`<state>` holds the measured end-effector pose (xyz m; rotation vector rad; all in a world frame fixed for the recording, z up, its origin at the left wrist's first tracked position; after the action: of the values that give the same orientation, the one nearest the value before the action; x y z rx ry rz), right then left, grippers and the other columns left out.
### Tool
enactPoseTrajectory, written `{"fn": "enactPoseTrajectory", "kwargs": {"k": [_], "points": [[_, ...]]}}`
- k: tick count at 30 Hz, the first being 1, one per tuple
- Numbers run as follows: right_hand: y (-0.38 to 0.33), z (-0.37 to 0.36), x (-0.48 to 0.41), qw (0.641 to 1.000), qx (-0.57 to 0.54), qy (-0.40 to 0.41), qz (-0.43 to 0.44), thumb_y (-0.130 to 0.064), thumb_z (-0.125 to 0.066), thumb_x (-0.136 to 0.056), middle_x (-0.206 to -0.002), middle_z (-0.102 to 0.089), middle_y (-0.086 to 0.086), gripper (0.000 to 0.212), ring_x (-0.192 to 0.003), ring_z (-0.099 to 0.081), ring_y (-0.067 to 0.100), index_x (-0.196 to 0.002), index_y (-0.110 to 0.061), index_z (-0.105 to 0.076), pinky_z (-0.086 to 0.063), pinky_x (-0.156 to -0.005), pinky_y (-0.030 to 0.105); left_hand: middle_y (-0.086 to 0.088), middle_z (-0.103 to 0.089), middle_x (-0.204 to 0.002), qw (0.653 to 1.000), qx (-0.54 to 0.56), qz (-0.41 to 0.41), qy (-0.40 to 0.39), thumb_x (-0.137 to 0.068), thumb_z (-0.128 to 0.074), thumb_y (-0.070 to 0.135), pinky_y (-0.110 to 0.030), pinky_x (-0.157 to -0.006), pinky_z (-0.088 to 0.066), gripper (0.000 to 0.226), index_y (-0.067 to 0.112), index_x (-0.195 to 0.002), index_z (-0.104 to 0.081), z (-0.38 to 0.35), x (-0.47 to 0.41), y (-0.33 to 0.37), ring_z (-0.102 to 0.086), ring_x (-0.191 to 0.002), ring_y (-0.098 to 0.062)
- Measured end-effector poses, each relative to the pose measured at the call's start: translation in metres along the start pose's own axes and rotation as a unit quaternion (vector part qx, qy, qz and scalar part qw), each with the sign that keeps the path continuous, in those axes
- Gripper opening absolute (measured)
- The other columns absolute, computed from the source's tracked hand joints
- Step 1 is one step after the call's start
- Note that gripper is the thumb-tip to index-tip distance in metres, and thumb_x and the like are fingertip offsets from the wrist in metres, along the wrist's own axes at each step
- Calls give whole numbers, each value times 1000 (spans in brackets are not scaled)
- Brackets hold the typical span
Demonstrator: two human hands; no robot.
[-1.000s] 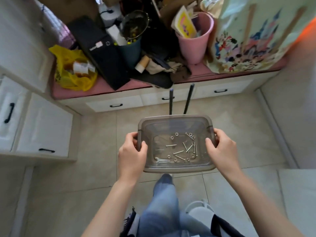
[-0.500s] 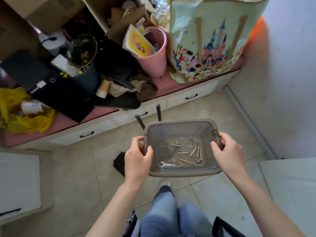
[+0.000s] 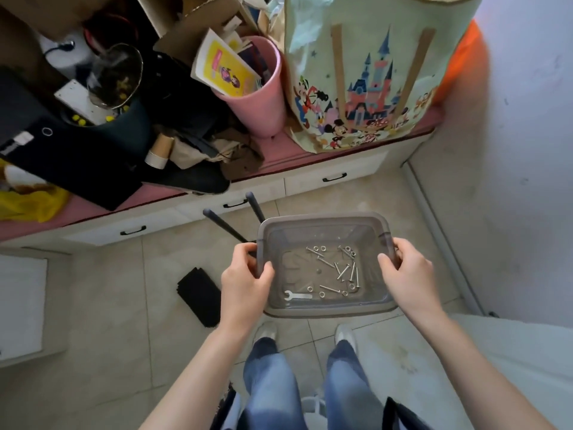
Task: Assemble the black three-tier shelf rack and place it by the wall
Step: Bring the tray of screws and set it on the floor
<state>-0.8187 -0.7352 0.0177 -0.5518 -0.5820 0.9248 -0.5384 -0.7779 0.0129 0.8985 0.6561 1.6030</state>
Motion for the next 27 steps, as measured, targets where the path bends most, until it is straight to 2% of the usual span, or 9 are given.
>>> {"fn": "enactPoseTrajectory", "kwargs": {"k": [3,6,9,13,17,19,21,25,27], "points": [[24,13,-24,999,9,-38,18,-5,-60,-92,-68,-54,-7,22,-77,-51,27,-114,-3,-64,-26,-65,25,25,-59,-66,1000,2,28,-6,-86,-76,11,-7,-59,-42,34,34,-97,-53,-27,11,3,-56,-62,2],[47,24,-45,997,21,-62,36,-4,-59,-93,-67,-51,-8,25,-76,-49,27,-117,0,-63,-26,-66,24,10,-58,-63,998,15,55,-18,-85,-79,14,-10,-59,-45,34,33,-95,-53,-57,22,2,-56,-60,1],[70,27,-60,997,30,-66,39,-3,-58,-93,-69,-52,-8,26,-78,-49,25,-118,0,-62,-26,-67,23,5,-54,-66,995,35,89,-36,-88,-78,17,-15,-57,-46,28,27,-94,-53,-90,25,-8,-51,-56,-1],[106,13,-82,997,36,-61,6,-4,-58,-93,-72,-54,-3,21,-80,-49,27,-113,-2,-63,-26,-67,25,-10,-55,-75,982,44,162,-83,-90,-75,19,-40,-68,-55,25,9,-99,-54,-139,18,-38,-55,-65,-19],[148,-24,-102,993,27,-75,-86,-9,-61,-91,-76,-59,2,12,-83,-52,27,-100,-5,-67,-29,-68,28,-11,-53,-73,968,27,208,-134,-88,-77,14,-23,-49,-52,31,1,-92,-49,-182,7,-84,-56,-50,-13],[166,-46,-111,991,18,-69,-112,-10,-62,-90,-82,-62,4,13,-85,-53,25,-101,-7,-69,-31,-71,26,-8,-53,-68,963,16,225,-145,-86,-78,12,-34,-54,-56,32,6,-86,-47,-201,2,-107,-56,-45,-12],[188,-70,-120,988,20,-69,-133,-11,-63,-89,-83,-63,4,12,-85,-55,26,-99,-9,-69,-33,-71,26,-7,-55,-65,958,8,242,-155,-86,-78,12,-46,-67,-58,31,8,-86,-47,-220,-3,-132,-57,-44,-12],[242,-129,-142,989,39,-68,-127,-11,-65,-88,-76,-62,2,4,-81,-55,27,-91,-12,-68,-30,-67,26,-25,-64,-80,947,-9,270,-173,-87,-77,13,-48,-71,-61,35,-6,-100,-50,-264,-23,-195,-62,-52,-15],[267,-159,-155,990,44,-65,-120,-12,-66,-88,-74,-60,1,2,-79,-54,26,-87,-14,-66,-29,-66,27,-26,-68,-86,941,-11,280,-189,-86,-77,14,-52,-76,-61,38,-8,-104,-51,-286,-34,-225,-65,-55,-17]]}}
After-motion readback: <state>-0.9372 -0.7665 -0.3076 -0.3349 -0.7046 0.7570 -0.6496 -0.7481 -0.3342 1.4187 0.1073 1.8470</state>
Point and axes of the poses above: each hand's wrist, its own x-axis away from the middle knuckle, its own z-axis out of the back of the hand, y = z × x, the point moved 4 cm from there along -x, towards the middle knuckle
